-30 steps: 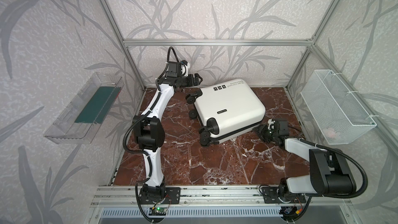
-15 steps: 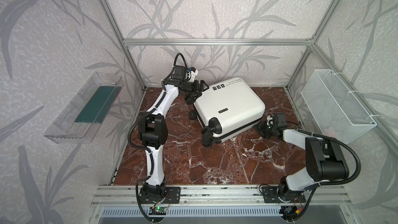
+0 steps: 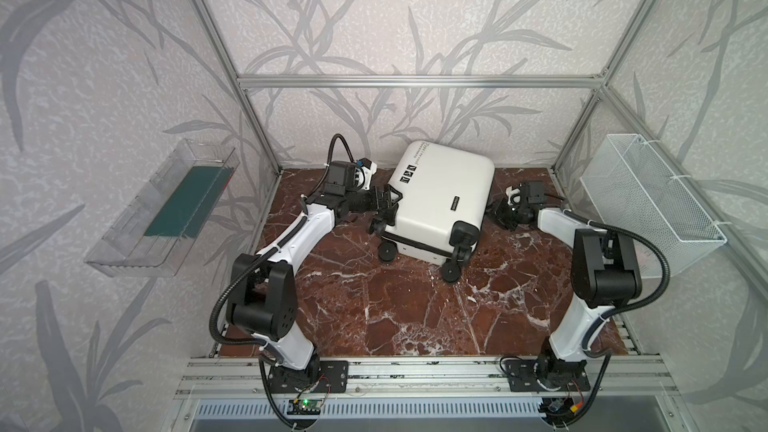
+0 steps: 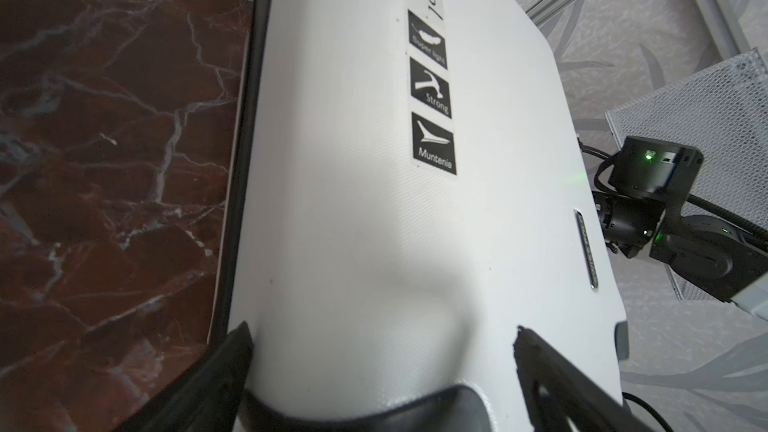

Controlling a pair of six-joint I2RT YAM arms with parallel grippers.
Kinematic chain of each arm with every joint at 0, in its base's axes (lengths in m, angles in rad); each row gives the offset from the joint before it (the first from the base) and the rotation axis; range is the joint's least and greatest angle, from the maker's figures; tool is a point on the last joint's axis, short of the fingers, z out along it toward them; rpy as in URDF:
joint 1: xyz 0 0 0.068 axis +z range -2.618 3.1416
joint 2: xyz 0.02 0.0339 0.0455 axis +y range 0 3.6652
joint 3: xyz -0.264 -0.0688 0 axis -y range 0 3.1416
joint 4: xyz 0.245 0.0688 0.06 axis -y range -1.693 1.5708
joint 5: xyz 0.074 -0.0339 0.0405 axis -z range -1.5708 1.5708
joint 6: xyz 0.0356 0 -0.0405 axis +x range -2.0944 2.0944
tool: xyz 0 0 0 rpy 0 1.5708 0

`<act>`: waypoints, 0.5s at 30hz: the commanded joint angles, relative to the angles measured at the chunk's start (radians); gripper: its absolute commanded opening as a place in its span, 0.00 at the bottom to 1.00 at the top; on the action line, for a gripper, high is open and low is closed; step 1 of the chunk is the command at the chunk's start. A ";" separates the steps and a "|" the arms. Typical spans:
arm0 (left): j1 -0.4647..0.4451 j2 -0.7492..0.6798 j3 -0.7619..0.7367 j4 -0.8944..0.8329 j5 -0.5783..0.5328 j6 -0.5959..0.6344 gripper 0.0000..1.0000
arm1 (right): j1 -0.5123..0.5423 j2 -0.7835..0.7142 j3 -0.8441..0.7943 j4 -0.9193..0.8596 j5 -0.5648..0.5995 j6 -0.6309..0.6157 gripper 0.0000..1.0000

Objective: Pack the luggage
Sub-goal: 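Tilt the white suitcase up onto its wheels with both grippers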

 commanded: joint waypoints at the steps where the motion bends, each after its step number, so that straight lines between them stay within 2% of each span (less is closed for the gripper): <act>1: -0.071 -0.092 -0.135 0.206 0.073 -0.160 0.99 | 0.068 0.022 0.098 -0.039 -0.136 -0.066 0.47; 4: -0.072 -0.165 -0.209 0.240 -0.006 -0.196 0.99 | 0.066 0.014 0.139 -0.102 -0.116 -0.094 0.58; 7: -0.064 -0.242 -0.238 0.200 -0.127 -0.181 0.99 | 0.054 -0.031 0.140 -0.175 -0.054 -0.146 0.73; 10: -0.052 -0.310 -0.241 0.142 -0.227 -0.140 0.99 | 0.023 -0.086 0.120 -0.246 0.033 -0.179 0.86; 12: -0.044 -0.353 -0.244 0.105 -0.272 -0.115 0.99 | 0.008 -0.140 0.101 -0.299 0.138 -0.190 0.96; 13: -0.041 -0.372 -0.248 0.091 -0.292 -0.106 0.99 | 0.004 -0.162 0.086 -0.306 0.185 -0.189 0.99; 15: -0.034 -0.418 -0.271 0.076 -0.324 -0.100 0.99 | -0.008 -0.246 0.036 -0.289 0.246 -0.178 0.99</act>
